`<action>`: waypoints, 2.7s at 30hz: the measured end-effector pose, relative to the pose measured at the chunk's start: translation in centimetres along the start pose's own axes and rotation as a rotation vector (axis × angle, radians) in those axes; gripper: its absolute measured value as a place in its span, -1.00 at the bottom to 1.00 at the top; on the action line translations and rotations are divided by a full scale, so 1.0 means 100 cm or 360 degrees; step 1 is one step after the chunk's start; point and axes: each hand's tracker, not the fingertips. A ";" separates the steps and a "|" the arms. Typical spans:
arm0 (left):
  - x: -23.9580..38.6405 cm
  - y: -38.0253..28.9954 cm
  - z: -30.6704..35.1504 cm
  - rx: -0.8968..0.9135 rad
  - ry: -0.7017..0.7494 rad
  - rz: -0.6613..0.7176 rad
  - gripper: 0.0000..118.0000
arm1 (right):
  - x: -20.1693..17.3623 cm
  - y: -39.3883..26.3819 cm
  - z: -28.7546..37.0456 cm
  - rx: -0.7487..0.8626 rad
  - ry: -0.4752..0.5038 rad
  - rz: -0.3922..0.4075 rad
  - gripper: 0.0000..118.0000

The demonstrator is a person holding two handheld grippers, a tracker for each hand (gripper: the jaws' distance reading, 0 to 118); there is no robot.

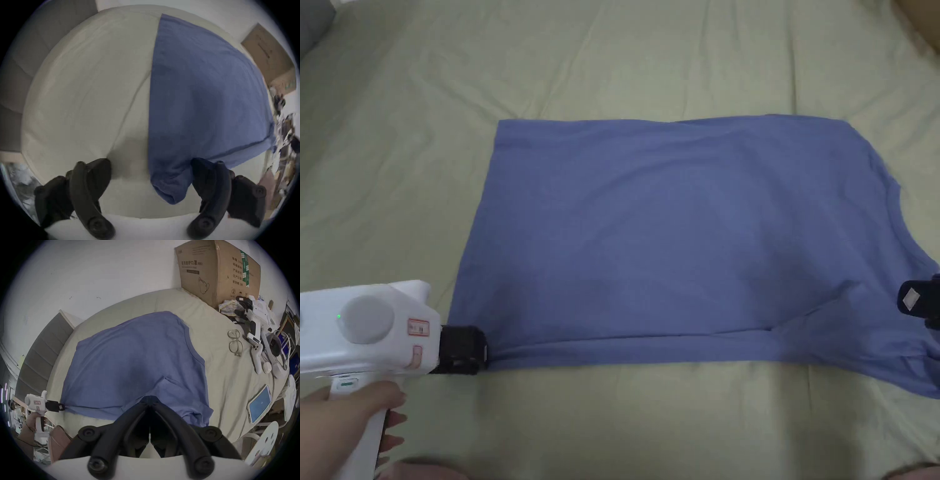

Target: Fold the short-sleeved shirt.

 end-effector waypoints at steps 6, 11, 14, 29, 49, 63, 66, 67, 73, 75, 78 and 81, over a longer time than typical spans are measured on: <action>0.019 -0.006 0.036 0.0123 -0.0242 -0.0114 -0.90 | 0.015 0.000 0.001 0.0000 -0.0038 0.0007 -0.99; 0.016 -0.006 0.055 0.0226 -0.0193 -0.0111 -0.90 | 0.048 -0.003 -0.001 -0.0061 -0.0038 -0.0006 -0.99; 0.012 -0.005 0.066 0.0245 -0.0237 -0.0080 -0.90 | 0.068 -0.005 -0.011 -0.0202 -0.0078 0.0024 0.03; 0.007 -0.004 0.079 0.0231 -0.0266 -0.0031 -0.90 | 0.086 -0.036 -0.066 -0.0544 -0.0216 0.0322 0.22; -0.009 0.028 0.118 0.0415 -0.0481 0.0175 -0.91 | 0.087 0.030 0.001 -0.0205 0.0012 0.0050 -0.83; 0.017 0.187 0.045 0.0179 -0.0387 0.0158 -0.90 | 0.084 0.160 -0.133 -0.0373 -0.0037 -0.0154 -0.83; 0.021 0.198 0.032 0.0162 -0.0361 0.0171 -0.90 | 0.082 0.160 -0.156 -0.0392 -0.0106 -0.0127 -0.83; 0.021 0.200 0.030 0.0170 -0.0372 0.0207 -0.88 | 0.082 0.157 -0.160 -0.0381 -0.0114 -0.0132 -0.83; 0.027 0.182 0.040 0.0312 -0.0177 0.0019 1.00 | 0.069 0.135 -0.145 -0.0186 -0.0321 -0.0017 0.65; 0.028 0.166 0.056 0.0441 -0.0169 -0.0052 0.92 | 0.062 0.128 -0.128 -0.0132 -0.0297 0.0033 0.65; 0.025 0.136 0.077 0.0554 -0.0180 -0.0100 0.92 | 0.050 0.113 -0.094 0.0006 -0.0257 0.0085 0.65; 0.024 0.106 0.095 0.0626 -0.0135 -0.0141 0.91 | 0.036 0.097 -0.068 0.0112 -0.0280 0.0140 0.65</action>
